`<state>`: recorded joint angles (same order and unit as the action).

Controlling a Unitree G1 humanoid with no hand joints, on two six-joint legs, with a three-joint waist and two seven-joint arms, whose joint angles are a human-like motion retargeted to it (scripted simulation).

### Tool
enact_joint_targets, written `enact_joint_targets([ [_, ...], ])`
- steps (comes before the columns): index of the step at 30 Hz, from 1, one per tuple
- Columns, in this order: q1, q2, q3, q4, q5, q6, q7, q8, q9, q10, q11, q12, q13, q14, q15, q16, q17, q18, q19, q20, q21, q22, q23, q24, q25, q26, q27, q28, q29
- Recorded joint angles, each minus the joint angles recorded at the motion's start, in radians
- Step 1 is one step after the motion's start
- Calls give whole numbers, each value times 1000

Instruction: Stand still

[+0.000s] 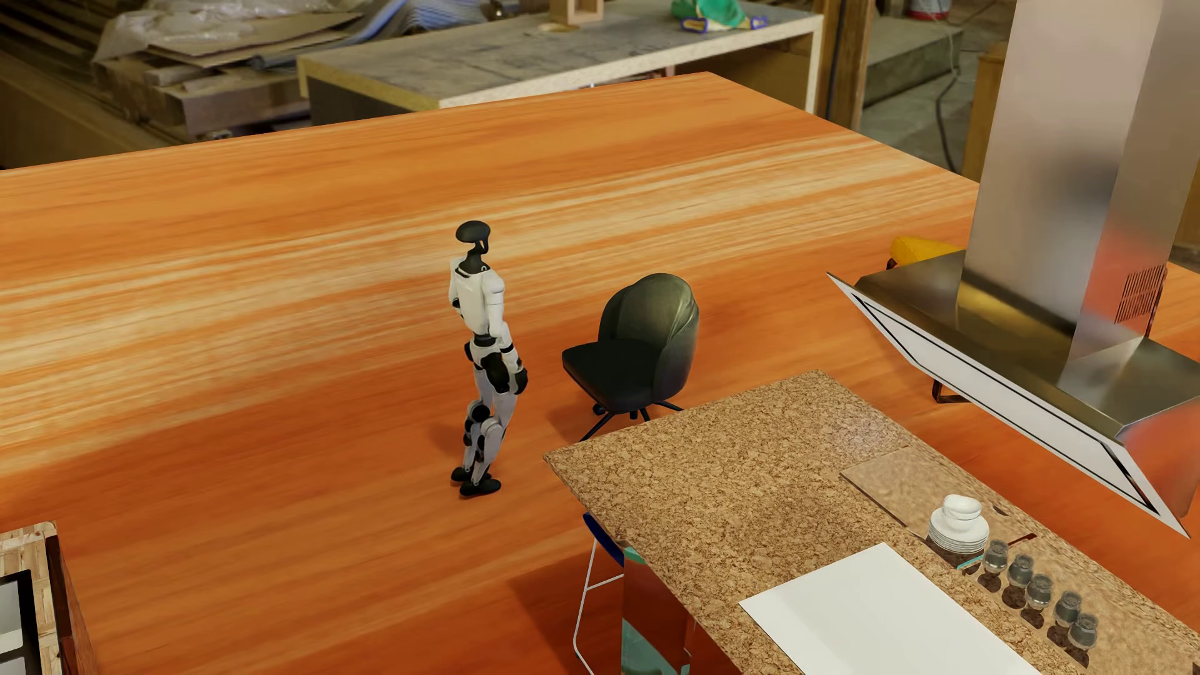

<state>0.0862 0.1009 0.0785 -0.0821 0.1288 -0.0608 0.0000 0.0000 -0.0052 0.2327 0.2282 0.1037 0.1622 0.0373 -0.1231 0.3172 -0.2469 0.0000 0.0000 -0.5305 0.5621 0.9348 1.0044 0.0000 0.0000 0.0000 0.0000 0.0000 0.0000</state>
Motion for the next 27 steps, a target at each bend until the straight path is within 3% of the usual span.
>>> enact_joint_targets([
  [21,-4,-2,2,-1,-1,-2,0,0,7,-1,-4,-10,-8,6,3,6,-9,0,0,-26,49,1,-6,0,0,0,0,0,0],
  [27,-4,-2,1,-3,0,-1,0,0,3,0,-5,-5,-1,-4,4,2,-1,0,0,-12,7,-2,-1,0,0,0,0,0,0],
])
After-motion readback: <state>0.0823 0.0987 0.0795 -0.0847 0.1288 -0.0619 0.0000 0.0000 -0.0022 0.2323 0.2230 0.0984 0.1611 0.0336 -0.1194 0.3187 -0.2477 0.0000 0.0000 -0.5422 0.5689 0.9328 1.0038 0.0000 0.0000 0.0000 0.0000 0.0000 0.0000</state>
